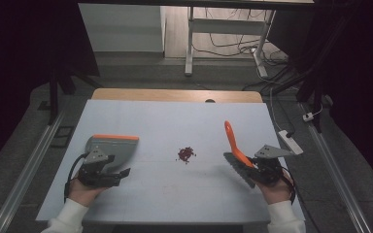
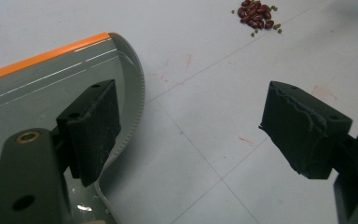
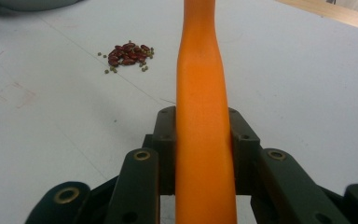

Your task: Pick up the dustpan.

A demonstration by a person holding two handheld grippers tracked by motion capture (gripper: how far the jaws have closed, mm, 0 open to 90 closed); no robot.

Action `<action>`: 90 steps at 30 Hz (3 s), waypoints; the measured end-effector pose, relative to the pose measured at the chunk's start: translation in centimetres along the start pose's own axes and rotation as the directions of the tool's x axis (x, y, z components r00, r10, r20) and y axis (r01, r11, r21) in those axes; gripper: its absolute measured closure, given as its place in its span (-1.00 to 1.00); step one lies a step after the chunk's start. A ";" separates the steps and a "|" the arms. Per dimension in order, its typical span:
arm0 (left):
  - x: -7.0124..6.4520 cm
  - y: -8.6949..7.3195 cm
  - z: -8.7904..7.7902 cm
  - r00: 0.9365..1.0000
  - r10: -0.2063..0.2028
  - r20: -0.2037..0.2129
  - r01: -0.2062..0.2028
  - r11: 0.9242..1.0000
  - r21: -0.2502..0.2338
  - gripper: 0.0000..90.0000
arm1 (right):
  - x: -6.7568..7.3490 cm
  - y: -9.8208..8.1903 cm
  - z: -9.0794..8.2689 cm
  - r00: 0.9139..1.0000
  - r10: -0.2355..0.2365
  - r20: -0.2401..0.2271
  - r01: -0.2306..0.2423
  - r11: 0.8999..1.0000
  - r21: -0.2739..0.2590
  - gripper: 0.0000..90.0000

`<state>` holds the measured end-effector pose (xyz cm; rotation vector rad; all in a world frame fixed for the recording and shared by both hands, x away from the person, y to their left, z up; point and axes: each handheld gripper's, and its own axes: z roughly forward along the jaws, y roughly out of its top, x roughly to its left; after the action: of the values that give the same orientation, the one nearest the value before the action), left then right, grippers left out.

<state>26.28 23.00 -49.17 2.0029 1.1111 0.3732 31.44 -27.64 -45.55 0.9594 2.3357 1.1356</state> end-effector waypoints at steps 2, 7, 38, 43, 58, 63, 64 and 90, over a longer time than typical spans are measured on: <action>0.0 0.0 -0.1 1.000 -0.001 -0.006 0.001 1.000 0.007 -0.54 | 0.0 0.1 0.2 1.000 -0.004 0.002 0.004 1.000 0.004 0.55; -0.2 0.4 -0.3 1.000 -0.005 -0.008 0.005 1.000 0.001 -0.54 | -0.2 0.0 0.3 1.000 -0.007 0.015 0.007 1.000 0.014 0.55; -1.1 3.9 -1.3 0.997 -0.032 -0.077 0.035 0.999 0.042 -0.56 | -0.7 -0.2 0.0 0.999 0.017 0.031 -0.016 1.000 -0.014 0.55; -0.6 3.7 -1.8 0.993 -0.052 -0.105 0.057 0.997 0.047 -0.56 | -0.9 -0.2 -0.1 0.999 0.026 0.045 -0.025 1.000 -0.009 0.55; 1.5 3.0 -4.8 0.970 -0.131 -0.206 0.143 0.988 0.048 -0.56 | -0.9 0.0 -0.2 0.998 0.022 0.050 -0.021 1.000 -0.019 0.55; 1.7 2.6 -5.6 0.965 -0.141 -0.222 0.157 0.986 0.056 -0.56 | -0.8 0.1 -0.1 0.999 0.019 0.047 -0.018 1.000 -0.019 0.55; 1.7 2.5 -5.7 0.964 -0.143 -0.224 0.160 0.985 0.060 -0.57 | -0.8 0.1 -0.1 0.999 0.018 0.047 -0.017 1.000 -0.018 0.55; 3.1 -0.5 -2.6 0.933 -0.255 -0.252 0.319 0.912 0.258 -0.64 | -0.5 0.2 0.4 0.999 0.007 0.035 -0.007 1.000 -0.011 0.55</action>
<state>26.27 27.00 -48.26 2.0417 1.6609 0.2835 32.09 -27.72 -45.58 0.9762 2.2982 1.1246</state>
